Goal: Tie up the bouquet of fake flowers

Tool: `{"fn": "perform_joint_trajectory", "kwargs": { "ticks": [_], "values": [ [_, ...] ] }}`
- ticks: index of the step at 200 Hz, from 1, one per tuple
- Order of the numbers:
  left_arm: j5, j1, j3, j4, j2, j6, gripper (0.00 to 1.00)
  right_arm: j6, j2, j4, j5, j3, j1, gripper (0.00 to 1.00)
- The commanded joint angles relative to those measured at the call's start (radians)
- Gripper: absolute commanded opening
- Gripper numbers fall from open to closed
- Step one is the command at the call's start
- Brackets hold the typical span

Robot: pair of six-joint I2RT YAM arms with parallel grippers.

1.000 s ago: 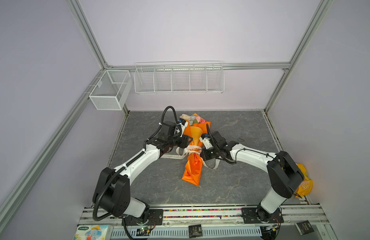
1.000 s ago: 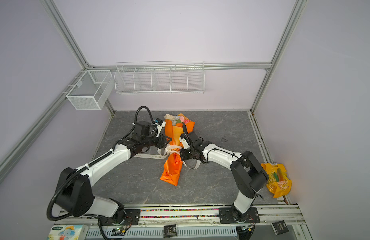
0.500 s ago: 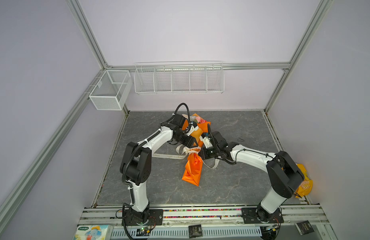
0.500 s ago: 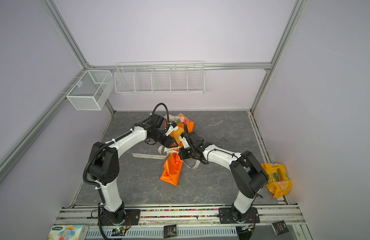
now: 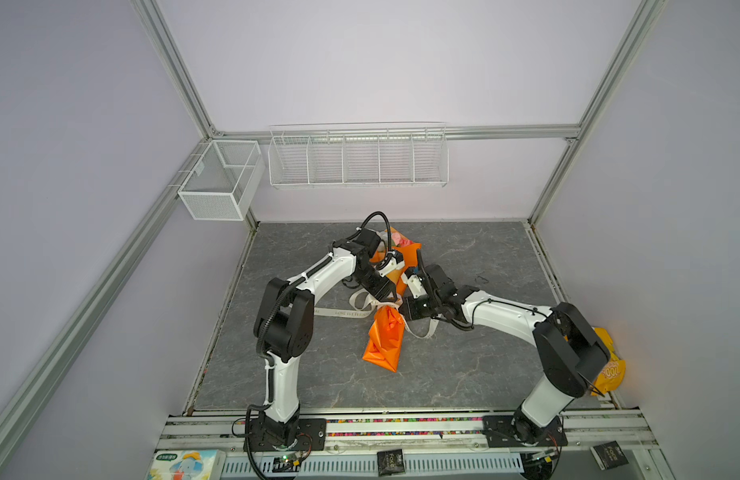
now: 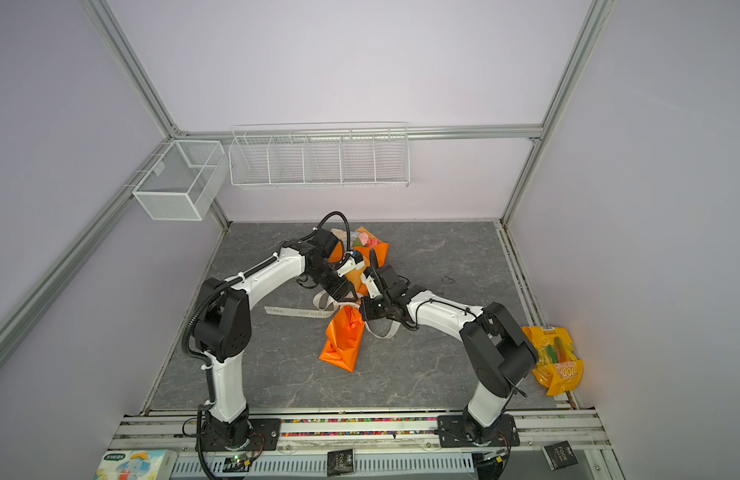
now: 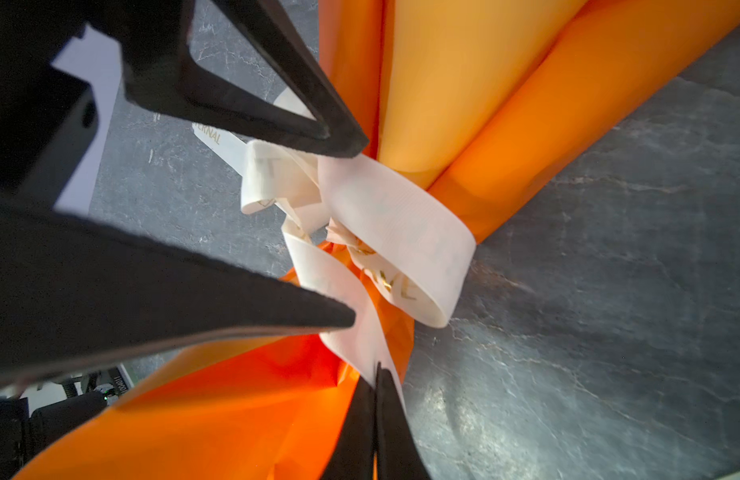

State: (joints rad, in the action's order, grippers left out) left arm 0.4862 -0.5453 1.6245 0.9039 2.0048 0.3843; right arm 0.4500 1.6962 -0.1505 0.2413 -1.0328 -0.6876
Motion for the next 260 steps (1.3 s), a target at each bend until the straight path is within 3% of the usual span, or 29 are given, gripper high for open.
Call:
{"fn": "perform_joint_trajectory", "kwargs": {
  "ticks": [1, 74, 129, 165, 219, 260],
  "values": [
    [-0.021, -0.002, 0.029, 0.051, 0.022, 0.040, 0.62, 0.015, -0.033, 0.021, -0.007, 0.021, 0.007, 0.07],
    [-0.054, -0.013, 0.066, 0.057, 0.062, 0.043, 0.60, 0.013, -0.032, 0.035, 0.014, 0.023, 0.007, 0.07],
    [-0.108, -0.025, 0.074, 0.030, 0.053, 0.031, 0.40, 0.021, -0.029, 0.045, 0.017, 0.029, 0.008, 0.07],
    [-0.096, -0.025, 0.064, -0.011, 0.018, 0.018, 0.18, 0.021, -0.035, 0.048, 0.014, 0.036, 0.008, 0.07],
    [-0.005, -0.024, 0.077, 0.038, -0.008, 0.001, 0.17, 0.098, -0.027, 0.106, 0.024, 0.046, 0.018, 0.07],
    [0.052, -0.019, 0.089, 0.098, -0.004, -0.051, 0.17, 0.260, -0.019, 0.369, 0.141, 0.116, 0.043, 0.07]
  ]
}}
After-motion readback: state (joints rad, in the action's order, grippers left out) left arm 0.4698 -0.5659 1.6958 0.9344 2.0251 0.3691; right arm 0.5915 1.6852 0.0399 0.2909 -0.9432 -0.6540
